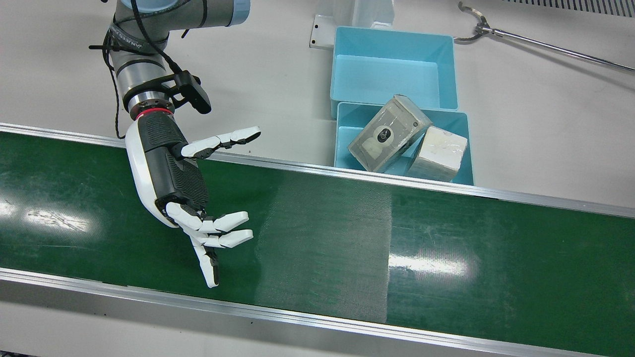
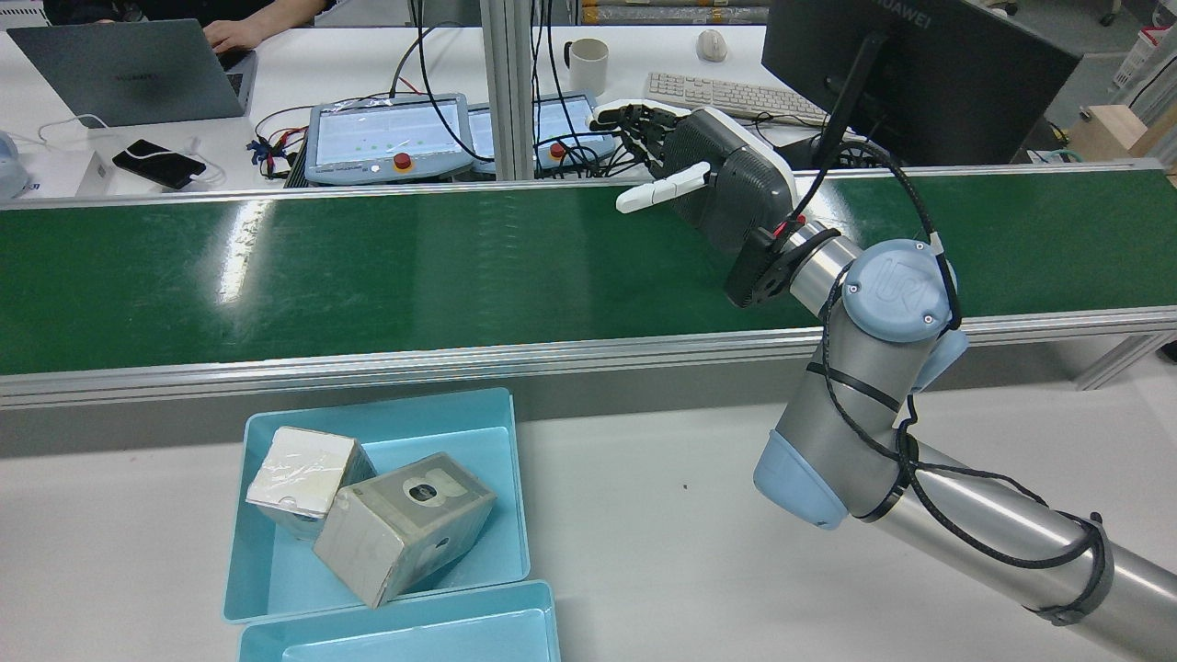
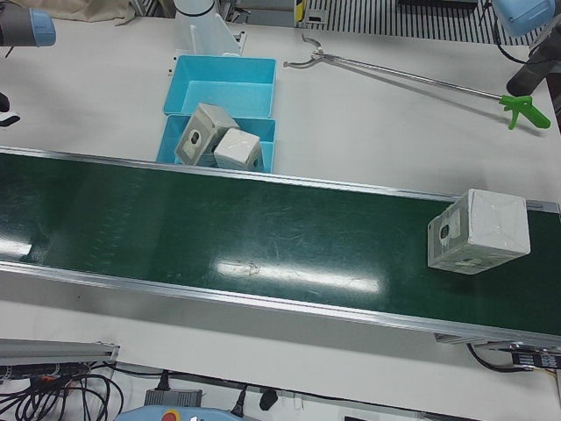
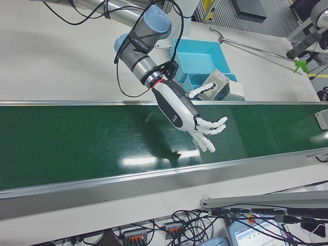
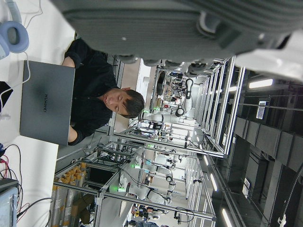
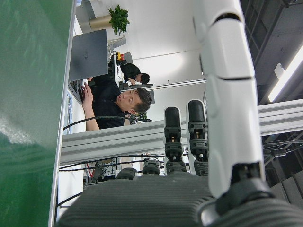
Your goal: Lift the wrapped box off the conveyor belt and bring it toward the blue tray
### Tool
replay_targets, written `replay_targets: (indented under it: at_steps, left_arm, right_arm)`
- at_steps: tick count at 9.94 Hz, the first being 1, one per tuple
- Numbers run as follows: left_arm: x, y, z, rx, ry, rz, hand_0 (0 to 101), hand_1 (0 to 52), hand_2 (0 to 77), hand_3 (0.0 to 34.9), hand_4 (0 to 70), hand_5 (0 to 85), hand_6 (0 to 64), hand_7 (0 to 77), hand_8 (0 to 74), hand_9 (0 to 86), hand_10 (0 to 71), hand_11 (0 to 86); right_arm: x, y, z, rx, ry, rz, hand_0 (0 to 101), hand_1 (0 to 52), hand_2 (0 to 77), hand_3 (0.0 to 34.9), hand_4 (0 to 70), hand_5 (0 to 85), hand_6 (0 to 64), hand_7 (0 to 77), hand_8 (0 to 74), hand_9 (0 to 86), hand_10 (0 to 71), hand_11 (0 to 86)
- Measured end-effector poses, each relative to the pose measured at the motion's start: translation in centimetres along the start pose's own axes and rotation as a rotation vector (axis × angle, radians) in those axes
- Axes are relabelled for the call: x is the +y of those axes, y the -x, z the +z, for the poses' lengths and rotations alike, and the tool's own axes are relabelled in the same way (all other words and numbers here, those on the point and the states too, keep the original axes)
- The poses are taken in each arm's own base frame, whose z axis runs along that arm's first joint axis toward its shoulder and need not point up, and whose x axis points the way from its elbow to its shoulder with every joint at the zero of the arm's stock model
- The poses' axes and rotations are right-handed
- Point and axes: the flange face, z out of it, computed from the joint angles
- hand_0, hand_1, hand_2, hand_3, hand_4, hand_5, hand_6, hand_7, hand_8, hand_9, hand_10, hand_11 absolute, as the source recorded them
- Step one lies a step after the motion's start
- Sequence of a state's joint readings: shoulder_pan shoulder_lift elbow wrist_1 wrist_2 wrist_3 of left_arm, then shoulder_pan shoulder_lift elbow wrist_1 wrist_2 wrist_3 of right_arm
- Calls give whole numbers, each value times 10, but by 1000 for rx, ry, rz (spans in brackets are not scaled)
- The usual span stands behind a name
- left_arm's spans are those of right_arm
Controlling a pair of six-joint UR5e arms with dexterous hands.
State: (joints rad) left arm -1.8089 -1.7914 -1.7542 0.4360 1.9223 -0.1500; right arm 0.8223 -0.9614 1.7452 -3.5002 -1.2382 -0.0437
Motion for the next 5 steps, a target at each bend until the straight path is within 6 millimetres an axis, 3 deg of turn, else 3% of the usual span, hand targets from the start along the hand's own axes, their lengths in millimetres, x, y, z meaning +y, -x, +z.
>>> replay_targets:
  at_steps: [2,3,4,5]
  left_arm:
    - [0,0,0,0,0,0,0,0,11,0,0,11,0,5,5,5,5,0]
    - [0,0,0,0,0,0,0,0,11,0,0,11,0,5,5,5,5,5]
    - [0,0,0,0,0,0,0,0,11,0,0,11,0,5,5,5,5,0]
    - [0,0,0,0,0,0,0,0,11,0,0,11,0,5,5,5,5,0]
  right_arm:
    - [3,5,1,-7,7,4,531,169,76,6,305,278,136,305,16,49,0,16]
    - [3,6,1,-12,8,7,612,295,213,5,305,371,158,360,33,82,38,16]
    - [2,8,0,-18,7,11,630,289,235,6,300,393,158,371,44,93,49,125]
    - [1,9,0,-21,4,18,635,289,251,6,295,393,169,371,44,104,60,120]
